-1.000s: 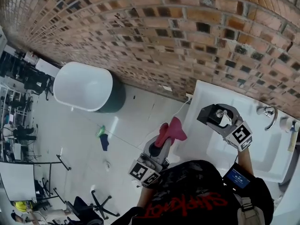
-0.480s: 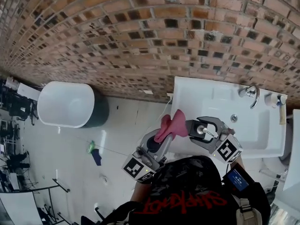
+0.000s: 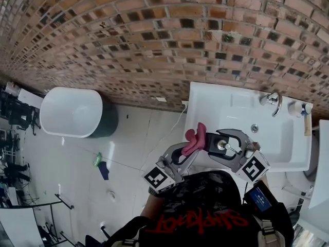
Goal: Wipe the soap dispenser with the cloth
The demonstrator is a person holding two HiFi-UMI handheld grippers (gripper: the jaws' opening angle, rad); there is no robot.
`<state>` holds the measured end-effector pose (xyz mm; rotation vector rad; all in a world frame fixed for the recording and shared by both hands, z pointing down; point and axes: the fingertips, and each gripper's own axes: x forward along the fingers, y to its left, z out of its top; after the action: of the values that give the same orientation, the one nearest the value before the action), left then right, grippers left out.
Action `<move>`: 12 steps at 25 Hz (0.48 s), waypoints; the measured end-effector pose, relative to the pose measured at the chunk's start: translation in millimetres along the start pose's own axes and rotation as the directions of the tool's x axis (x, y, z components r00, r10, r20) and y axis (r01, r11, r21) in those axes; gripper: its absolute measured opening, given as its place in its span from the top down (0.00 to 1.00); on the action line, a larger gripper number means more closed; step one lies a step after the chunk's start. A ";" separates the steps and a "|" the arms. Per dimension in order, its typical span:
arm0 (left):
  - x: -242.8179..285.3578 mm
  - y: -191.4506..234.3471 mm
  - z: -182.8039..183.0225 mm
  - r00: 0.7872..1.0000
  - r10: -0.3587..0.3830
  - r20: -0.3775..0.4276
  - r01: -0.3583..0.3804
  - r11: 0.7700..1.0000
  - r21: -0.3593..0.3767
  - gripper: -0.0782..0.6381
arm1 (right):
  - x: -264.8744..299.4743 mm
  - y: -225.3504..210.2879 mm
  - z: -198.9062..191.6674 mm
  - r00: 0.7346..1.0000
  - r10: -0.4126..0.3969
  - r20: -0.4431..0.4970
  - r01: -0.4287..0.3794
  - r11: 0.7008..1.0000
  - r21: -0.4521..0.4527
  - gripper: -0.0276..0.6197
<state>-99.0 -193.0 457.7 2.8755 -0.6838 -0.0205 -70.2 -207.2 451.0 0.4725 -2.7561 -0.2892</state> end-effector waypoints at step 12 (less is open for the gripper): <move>-31.8 19.8 -38.9 0.996 0.090 -0.014 -0.091 0.992 -0.092 0.82 | -20.9 20.0 33.2 0.998 0.033 0.050 -0.031 0.998 -0.050 0.47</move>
<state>-134.0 -189.3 498.6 2.7518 -0.7897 -0.0250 -69.0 -176.7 419.4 0.4134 -2.7955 -0.3647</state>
